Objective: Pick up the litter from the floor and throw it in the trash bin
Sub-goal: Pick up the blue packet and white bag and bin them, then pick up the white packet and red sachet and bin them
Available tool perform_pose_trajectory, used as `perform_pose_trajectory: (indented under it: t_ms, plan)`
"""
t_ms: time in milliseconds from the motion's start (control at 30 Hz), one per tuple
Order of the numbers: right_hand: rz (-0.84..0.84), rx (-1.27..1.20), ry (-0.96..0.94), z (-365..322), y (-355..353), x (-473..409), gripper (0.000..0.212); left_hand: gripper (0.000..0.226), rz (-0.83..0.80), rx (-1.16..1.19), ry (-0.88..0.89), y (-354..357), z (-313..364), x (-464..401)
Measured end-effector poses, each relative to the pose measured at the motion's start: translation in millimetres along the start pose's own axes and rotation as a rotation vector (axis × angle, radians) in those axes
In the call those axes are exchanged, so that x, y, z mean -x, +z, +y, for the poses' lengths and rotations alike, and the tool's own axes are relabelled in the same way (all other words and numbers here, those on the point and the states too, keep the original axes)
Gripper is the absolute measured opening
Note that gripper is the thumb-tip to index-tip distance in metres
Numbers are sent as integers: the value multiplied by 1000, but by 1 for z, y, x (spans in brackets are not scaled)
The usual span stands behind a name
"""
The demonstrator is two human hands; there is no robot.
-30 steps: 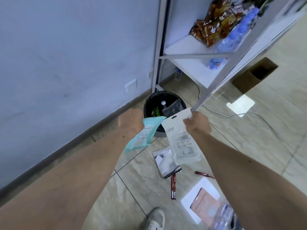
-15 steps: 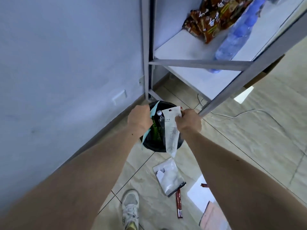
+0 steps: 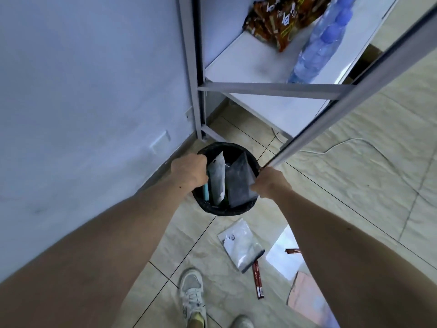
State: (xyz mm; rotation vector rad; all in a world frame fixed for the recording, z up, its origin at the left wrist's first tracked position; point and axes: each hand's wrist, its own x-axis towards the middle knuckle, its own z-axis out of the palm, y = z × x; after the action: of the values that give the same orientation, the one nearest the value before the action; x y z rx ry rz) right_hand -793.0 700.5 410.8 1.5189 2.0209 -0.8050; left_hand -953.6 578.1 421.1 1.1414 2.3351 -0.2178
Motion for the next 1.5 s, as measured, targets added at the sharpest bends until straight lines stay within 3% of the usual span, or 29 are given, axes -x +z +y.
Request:
perform_pose_trajectory:
  t_ms: [300,467,633,767,900,1100,1367,1500]
  plan:
    - [-77,54,66,86,9,37,14,25,-51,-144,84,15,51,34]
    - [-88,57,97,148,24,60,19,28,-31,-162,171,50,95,67]
    - [-82,21,107,205,52,81,6,19,23,-143,200,95,125,95]
    - [-78,-30,130,252,103,89,16,25,-18,-178,221,153,138,112]
    - [-124,-72,149,287,169,85,12,32,-109,-243,225,224,140,113]
    - [-90,-128,173,318,281,45,32,43,-149,-267,251,327,127,83]
    - [-51,-118,129,341,411,-46,39,65,-77,-236,226,457,109,-5]
    - [25,-33,85,344,443,-82,39,93,-17,-170,178,498,106,-46]
